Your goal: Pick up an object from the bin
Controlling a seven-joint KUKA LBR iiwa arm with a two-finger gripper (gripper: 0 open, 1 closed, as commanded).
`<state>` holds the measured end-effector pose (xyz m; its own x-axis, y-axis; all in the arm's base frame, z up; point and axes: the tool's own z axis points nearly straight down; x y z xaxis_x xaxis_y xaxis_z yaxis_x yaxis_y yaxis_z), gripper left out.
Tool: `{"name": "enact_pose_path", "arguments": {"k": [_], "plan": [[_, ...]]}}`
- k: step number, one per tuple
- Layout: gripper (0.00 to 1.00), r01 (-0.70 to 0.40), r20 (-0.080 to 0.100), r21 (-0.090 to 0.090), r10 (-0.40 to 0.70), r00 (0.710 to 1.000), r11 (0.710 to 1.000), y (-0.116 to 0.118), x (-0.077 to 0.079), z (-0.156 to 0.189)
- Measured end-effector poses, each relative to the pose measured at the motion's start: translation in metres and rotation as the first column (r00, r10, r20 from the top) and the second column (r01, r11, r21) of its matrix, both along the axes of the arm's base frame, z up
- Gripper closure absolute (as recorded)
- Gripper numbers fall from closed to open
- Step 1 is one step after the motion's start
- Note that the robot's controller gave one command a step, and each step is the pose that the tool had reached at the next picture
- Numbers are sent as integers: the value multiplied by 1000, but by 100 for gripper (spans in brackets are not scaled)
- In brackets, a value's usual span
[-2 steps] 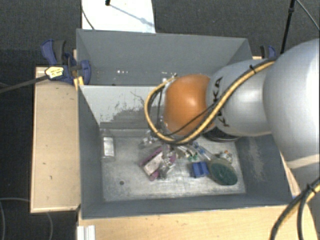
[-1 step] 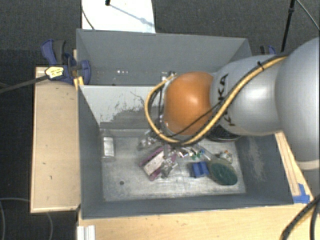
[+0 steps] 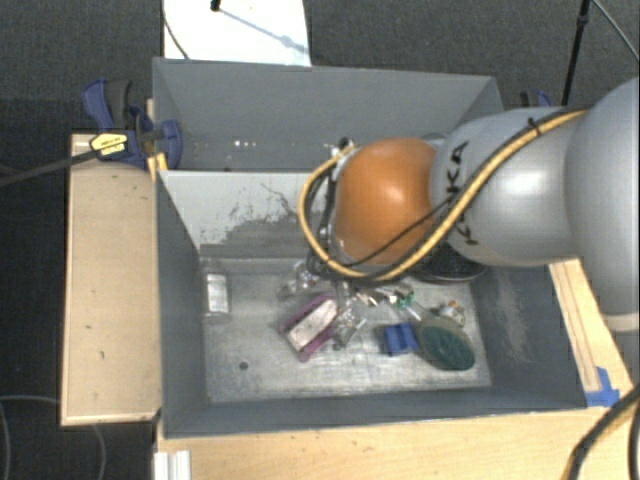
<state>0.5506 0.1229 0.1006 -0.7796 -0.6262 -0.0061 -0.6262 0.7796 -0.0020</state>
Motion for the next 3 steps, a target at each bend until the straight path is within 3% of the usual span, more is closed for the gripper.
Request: {"name": "enact_pose_path", "arguments": {"k": [1, 2, 3], "plan": [[0, -79, -4, -1, 79, 997, 997, 6, -3, -30], [0, -72, -2, 0, 72, 997, 997, 7, -2, -29], [100, -68, 4, 2, 68, 998, 998, 8, 1, -26]]}}
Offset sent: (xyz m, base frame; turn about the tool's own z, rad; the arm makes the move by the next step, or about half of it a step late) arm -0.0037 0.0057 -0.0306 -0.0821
